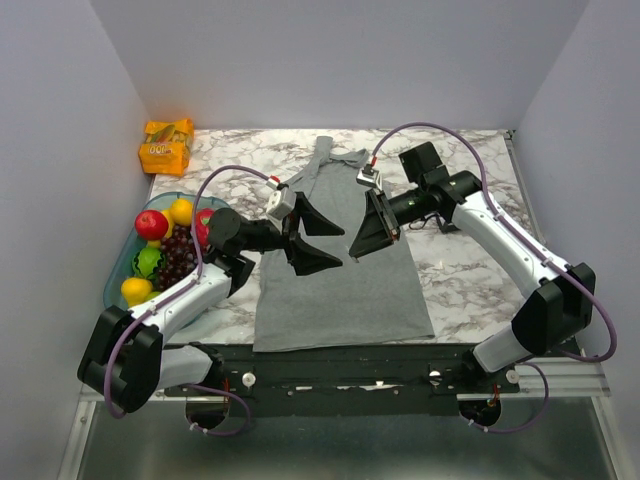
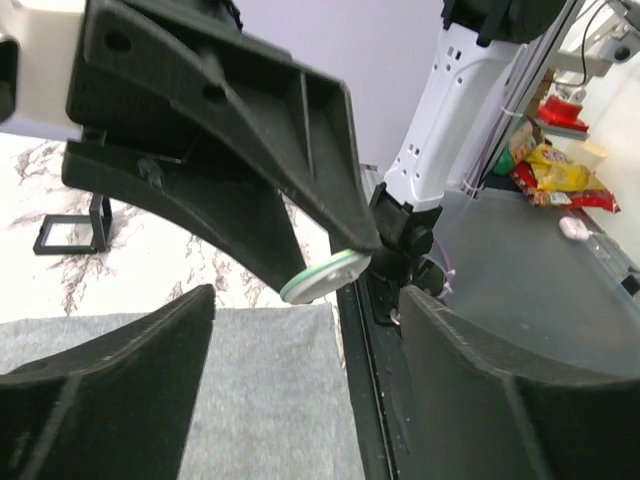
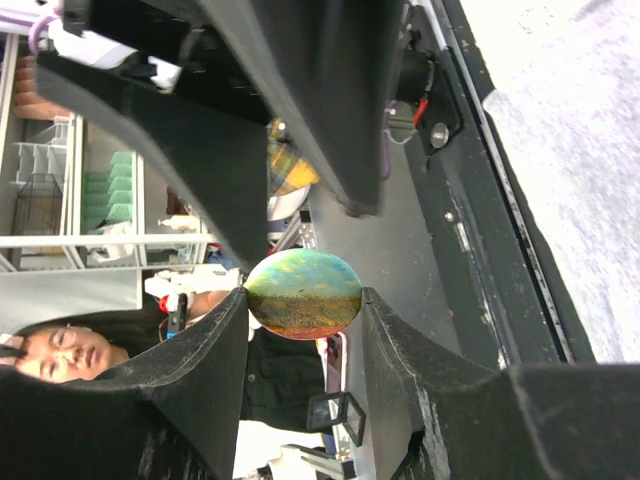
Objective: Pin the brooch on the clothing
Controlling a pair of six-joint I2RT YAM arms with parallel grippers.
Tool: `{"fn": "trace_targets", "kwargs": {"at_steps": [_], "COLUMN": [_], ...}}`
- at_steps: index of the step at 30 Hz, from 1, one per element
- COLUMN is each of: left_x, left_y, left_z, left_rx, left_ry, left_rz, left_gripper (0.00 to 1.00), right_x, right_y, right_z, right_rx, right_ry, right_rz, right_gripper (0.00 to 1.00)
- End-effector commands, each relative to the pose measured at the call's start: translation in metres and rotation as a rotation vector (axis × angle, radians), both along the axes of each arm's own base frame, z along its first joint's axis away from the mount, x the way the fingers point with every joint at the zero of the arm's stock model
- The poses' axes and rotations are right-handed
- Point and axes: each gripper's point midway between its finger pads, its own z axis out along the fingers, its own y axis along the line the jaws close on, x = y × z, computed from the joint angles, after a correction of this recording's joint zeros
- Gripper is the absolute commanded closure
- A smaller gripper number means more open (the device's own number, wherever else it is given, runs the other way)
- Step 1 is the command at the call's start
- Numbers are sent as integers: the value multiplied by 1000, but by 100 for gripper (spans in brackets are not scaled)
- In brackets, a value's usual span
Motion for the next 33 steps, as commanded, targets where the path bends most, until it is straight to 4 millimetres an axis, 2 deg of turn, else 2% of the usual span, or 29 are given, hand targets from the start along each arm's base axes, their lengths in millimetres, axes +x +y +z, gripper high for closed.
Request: {"fn": "trace_targets", "kwargs": {"at_steps": [1, 11, 16, 18, 24, 28, 33], "left_x": [-9, -15, -18, -19, -22, -23, -23], "left_y": [-2, -7, -9, -10, -10, -10, -11], "left_z": [7, 11, 11, 11, 12, 14, 13], "left_rx": [3, -12, -10, -11, -11, -16, -14], "left_ry": [-45, -37, -24, -22, -24, -24, -12], "left_rz": [-45, -65, -83, -88, -96, -99, -104], "left_gripper": [28, 42, 55, 56, 79, 100, 100], "right_x": [-12, -15, -14, -14, -14, -13, -11], "right_y": [0, 4, 5, 6, 7, 7, 8], "right_z": [23, 22, 22, 22, 21, 17, 11], "right_rx": [50, 51, 53, 56, 57, 55, 43], "right_ry": [-6, 0, 6, 5, 9, 12, -1], "right_rz": [31, 42, 46, 47, 50, 51, 44], "right_gripper": [68, 68, 68, 68, 68, 68, 68]}}
